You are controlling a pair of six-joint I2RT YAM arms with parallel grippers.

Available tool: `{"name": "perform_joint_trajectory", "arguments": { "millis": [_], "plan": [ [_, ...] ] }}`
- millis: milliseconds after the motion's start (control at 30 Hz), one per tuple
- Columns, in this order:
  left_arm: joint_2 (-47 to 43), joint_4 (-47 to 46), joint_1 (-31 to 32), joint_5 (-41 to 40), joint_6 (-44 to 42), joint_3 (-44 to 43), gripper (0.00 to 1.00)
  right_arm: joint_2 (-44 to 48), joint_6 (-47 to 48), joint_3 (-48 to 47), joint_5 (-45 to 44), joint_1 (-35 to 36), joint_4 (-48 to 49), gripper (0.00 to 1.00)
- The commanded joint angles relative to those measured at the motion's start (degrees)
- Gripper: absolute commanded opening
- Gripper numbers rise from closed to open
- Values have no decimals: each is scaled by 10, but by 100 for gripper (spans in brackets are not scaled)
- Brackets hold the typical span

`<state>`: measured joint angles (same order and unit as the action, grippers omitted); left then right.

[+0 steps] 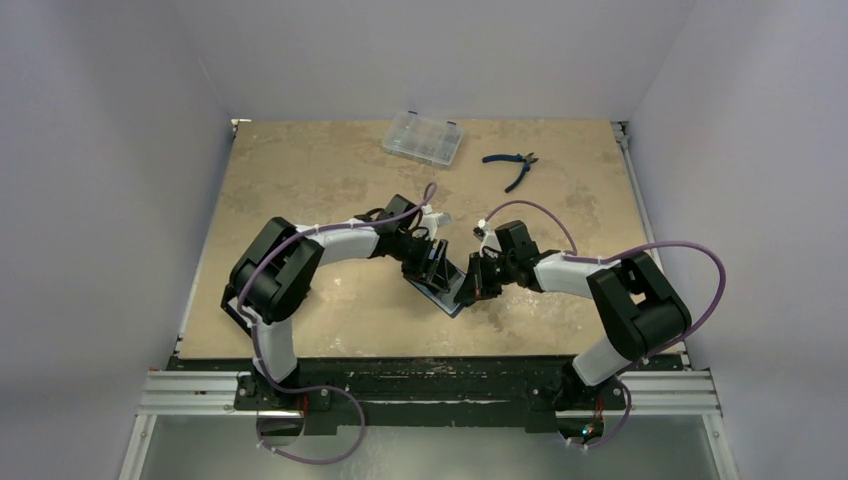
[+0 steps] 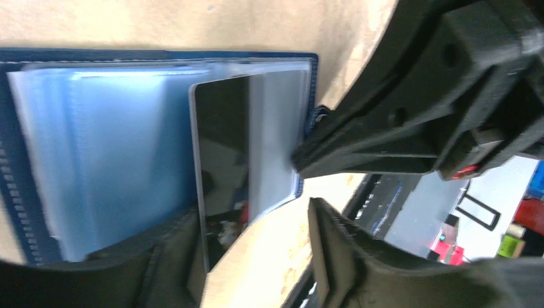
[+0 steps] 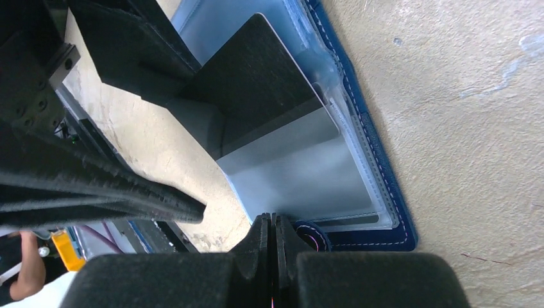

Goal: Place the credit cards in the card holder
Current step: Insert the credit card into the card holder.

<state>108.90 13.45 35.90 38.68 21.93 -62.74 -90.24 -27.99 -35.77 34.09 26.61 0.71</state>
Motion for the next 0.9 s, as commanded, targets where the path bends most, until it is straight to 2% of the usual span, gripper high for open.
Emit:
{"name": "perform_joint_trajectory", "arguments": {
  "millis": [0, 133, 300, 400, 600, 867],
  "plan": [
    [-20, 14, 17, -106, -16, -12, 64, 14, 21, 11, -34, -2, -11, 0],
    [-39, 18, 33, -156, -24, -14, 76, 21, 21, 12, -35, -2, -13, 0],
    [-72, 12, 72, -232, -62, -7, 76, 21, 20, 12, -35, -3, -12, 0],
    [-96, -7, 73, -255, -65, 14, 76, 23, 20, 13, -35, -3, -13, 0],
    [-82, -33, 70, -228, -45, 11, 68, 23, 20, 12, -36, -2, -15, 0],
    [-67, -72, 71, -177, -36, 22, 67, 50, 0, 12, -49, -2, -12, 0]
  ]
}}
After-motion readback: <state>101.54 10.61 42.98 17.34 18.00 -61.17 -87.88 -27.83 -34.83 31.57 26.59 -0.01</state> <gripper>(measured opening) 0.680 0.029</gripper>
